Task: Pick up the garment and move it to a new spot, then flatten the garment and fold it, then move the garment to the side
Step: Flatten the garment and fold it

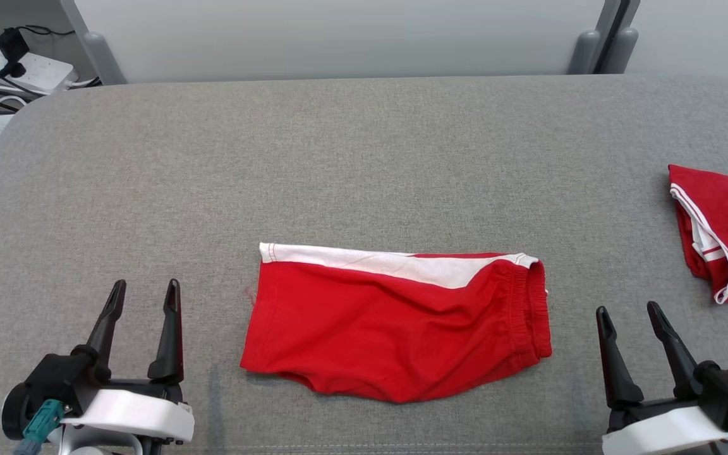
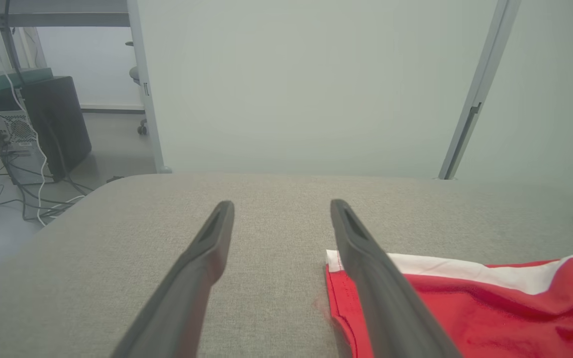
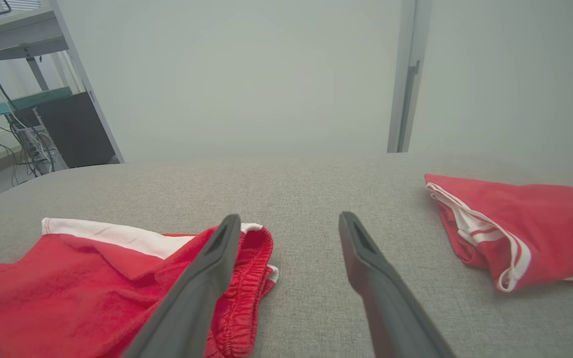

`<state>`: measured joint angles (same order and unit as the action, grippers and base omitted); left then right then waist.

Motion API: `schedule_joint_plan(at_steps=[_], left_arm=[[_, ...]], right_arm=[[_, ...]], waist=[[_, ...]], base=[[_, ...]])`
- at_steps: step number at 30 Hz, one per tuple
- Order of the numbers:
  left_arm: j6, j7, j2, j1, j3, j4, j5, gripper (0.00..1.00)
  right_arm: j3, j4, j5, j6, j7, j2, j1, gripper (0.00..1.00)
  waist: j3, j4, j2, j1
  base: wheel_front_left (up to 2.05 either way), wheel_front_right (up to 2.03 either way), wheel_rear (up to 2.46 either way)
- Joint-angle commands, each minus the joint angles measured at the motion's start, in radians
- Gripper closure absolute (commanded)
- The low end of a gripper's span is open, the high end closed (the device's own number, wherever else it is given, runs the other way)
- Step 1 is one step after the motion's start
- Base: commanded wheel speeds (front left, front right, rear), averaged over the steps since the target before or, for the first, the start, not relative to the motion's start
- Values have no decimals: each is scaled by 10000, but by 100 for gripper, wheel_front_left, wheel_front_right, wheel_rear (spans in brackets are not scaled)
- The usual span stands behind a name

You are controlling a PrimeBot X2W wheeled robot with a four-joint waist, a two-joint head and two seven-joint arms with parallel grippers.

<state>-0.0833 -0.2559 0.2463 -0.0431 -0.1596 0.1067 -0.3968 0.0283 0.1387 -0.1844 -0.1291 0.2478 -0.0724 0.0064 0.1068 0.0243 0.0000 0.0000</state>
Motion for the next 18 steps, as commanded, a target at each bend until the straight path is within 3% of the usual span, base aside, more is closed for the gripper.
schedule_joint_plan(at_steps=[1, 13, 18], left_arm=[[103, -58, 113, -191, 465, -190, 140, 0], [556, -58, -434, -168, 951, -63, 681, 0], [752, -58, -641, -362, 956, 123, 756, 0]], right_arm=[[151, -287, 30, -16, 137, -95, -19, 0], [171, -212, 32, -16, 138, -204, 25, 0], [267, 827, -392, -16, -541, -423, -384, 0]], waist=[[-33, 11, 0, 0], [-92, 176, 0, 0], [-27, 452, 0, 0]], base=[[0, 0, 0], [0, 0, 0], [0, 0, 0]])
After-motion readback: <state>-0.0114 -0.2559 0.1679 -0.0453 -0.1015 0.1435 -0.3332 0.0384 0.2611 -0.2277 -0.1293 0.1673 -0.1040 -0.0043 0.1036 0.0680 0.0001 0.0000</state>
